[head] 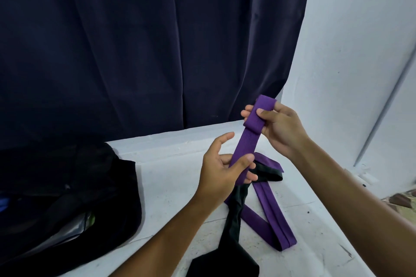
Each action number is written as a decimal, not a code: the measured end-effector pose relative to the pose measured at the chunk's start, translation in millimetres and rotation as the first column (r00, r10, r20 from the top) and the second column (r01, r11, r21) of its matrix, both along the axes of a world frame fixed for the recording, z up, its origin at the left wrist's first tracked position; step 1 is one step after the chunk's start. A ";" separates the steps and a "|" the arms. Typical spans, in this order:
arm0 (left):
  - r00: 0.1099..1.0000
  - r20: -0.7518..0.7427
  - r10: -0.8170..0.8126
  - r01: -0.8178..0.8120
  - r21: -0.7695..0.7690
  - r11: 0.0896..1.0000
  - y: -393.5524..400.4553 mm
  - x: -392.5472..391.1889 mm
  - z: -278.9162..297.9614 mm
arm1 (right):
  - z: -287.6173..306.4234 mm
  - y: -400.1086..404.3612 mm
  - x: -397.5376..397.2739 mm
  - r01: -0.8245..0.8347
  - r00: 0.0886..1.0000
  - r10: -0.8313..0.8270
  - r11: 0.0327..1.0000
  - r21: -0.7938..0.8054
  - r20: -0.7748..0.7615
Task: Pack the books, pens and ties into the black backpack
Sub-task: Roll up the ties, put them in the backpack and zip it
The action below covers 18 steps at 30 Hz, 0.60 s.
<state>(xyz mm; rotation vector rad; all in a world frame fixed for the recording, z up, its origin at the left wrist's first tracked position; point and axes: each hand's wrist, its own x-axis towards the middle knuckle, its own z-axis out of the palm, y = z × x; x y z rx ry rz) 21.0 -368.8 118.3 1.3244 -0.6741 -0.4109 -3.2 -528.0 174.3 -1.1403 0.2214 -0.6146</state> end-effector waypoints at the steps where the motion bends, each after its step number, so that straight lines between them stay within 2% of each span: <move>1: 1.000 -0.003 -0.011 0.011 0.011 1.000 2.6 -1.9 -0.7 | -3.7 -1.3 2.1 0.049 0.999 -0.050 0.996 -0.076 -0.011; 4: 1.000 0.024 -0.014 0.014 0.034 0.999 11.5 -3.8 0.7 | -17.3 -6.5 4.6 0.068 0.995 -0.090 0.917 -0.392 -0.037; 6: 1.000 -0.006 0.012 -0.011 0.034 0.999 17.1 0.6 8.2 | -27.7 -8.9 3.8 -0.061 0.992 -0.018 0.796 -0.602 -0.124; 7: 0.999 -0.037 0.026 -0.025 0.021 0.999 19.5 4.8 13.4 | -32.1 -9.5 2.7 -0.153 0.982 0.038 0.743 -0.652 -0.188; 10: 0.996 -0.055 0.072 -0.069 0.044 0.997 26.8 23.7 30.5 | -36.6 -7.8 -4.2 -0.391 0.914 0.199 0.661 -0.640 -0.353; 15: 0.996 -0.078 0.041 -0.029 0.157 0.987 35.6 50.4 47.7 | -34.5 -0.4 -13.9 -0.585 0.794 0.407 0.713 -0.385 -0.453; 18: 0.994 -0.104 -0.038 0.059 0.213 0.975 36.1 58.7 54.8 | -33.2 7.8 -16.7 -0.667 0.729 0.417 0.609 -0.429 -0.542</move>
